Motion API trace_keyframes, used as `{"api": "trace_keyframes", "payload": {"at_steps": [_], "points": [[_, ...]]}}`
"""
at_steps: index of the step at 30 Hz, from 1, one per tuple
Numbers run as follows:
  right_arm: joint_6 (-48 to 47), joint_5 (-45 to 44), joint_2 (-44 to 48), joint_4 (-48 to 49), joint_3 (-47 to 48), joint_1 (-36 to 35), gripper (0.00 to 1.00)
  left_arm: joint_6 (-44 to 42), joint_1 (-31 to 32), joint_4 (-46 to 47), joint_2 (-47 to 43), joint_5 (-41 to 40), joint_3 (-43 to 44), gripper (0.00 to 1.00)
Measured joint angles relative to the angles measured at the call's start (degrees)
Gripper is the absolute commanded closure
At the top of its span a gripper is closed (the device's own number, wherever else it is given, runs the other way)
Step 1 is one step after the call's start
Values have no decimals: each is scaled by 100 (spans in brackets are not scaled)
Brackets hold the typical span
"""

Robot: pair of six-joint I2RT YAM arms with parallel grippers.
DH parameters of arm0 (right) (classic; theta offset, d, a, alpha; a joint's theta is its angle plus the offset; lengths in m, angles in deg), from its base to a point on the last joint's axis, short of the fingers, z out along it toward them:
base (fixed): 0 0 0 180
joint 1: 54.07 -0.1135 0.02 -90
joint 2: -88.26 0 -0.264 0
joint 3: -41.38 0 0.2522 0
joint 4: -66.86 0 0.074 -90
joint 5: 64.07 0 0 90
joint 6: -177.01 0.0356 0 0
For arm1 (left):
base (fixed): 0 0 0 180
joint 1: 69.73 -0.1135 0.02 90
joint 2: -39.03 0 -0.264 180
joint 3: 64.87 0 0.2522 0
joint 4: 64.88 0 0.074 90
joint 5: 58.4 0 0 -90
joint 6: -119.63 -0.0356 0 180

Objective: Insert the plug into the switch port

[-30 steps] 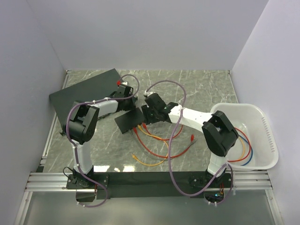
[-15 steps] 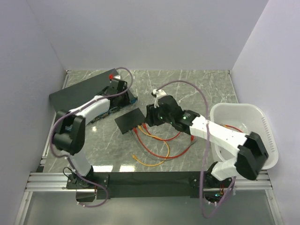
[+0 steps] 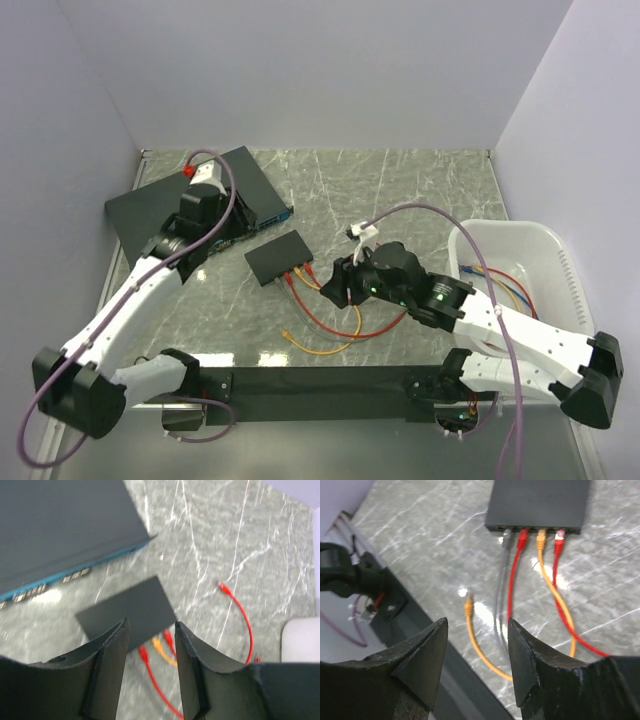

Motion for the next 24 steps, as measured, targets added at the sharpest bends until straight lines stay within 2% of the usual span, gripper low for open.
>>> {"api": "trace_keyframes", "payload": {"at_steps": [5,8,12,13,16,24], "points": [[310,238,439,-61,-157,-55,41,22,39,-737,-750,-66,-92,52],[621,330,428,-393,293,-61,40,22,42,-1165,-1285,-195,-83,51],[1123,306,219,-927,1646,-76,34,20,42,-1589,-1923,-448,-17,49],[1292,251,153,-997,2059,-81,30,17,42,-1659,-2074,-531,-15,50],[1912,-101,-79,-1386,3348,-81,26,2,42,-1860,-2404,-785,-17,50],[3348,-1058,-1255,-3237,6432,-81,22,-7,42,-1967,-3086,-1250,-568,45]]}}
